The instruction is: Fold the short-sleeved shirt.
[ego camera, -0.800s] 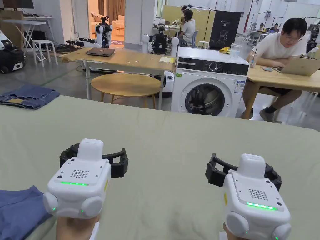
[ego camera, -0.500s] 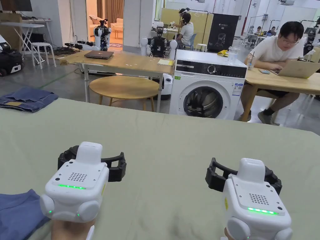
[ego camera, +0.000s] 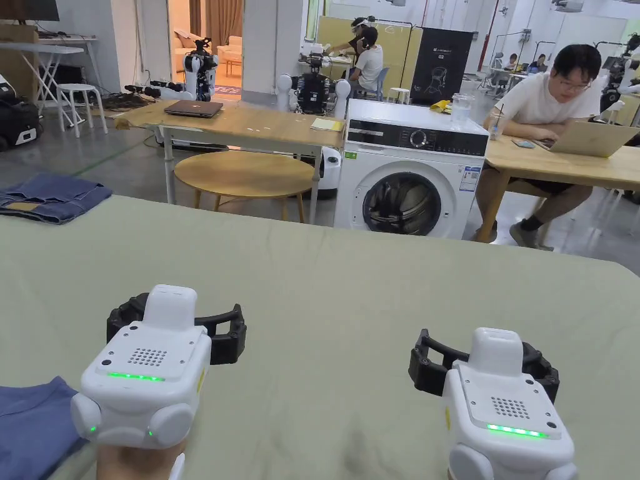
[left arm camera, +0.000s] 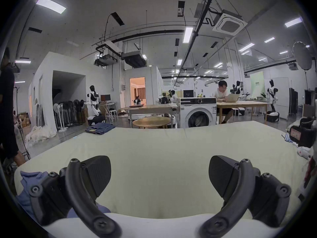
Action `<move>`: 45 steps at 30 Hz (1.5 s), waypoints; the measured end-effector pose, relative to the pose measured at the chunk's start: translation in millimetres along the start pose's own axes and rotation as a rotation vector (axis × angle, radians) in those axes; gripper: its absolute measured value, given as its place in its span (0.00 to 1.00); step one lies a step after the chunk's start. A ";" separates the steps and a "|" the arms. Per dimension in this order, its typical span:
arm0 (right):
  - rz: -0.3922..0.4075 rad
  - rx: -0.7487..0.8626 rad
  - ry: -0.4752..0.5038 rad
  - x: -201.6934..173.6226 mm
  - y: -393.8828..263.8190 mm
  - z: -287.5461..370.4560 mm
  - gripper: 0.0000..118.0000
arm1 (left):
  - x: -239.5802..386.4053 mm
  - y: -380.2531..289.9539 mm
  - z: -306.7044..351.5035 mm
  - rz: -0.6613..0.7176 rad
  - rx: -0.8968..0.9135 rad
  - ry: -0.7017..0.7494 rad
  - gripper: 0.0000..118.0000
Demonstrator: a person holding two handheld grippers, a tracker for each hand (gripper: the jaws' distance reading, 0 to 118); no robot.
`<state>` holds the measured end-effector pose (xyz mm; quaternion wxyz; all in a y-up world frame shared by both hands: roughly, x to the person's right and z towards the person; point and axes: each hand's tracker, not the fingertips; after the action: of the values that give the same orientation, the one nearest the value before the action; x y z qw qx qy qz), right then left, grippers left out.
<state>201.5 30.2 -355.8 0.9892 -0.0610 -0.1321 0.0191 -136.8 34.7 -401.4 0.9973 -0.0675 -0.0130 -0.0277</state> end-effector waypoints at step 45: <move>-0.182 -0.058 0.009 5.5 14.7 11.1 1.00 | -25.8 14.9 25.8 0.280 0.035 -0.028 0.96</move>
<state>203.6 46.4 -345.5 0.9852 -0.0772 -0.1332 -0.0750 -162.3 54.2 -378.6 0.9921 -0.0519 -0.0177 0.1129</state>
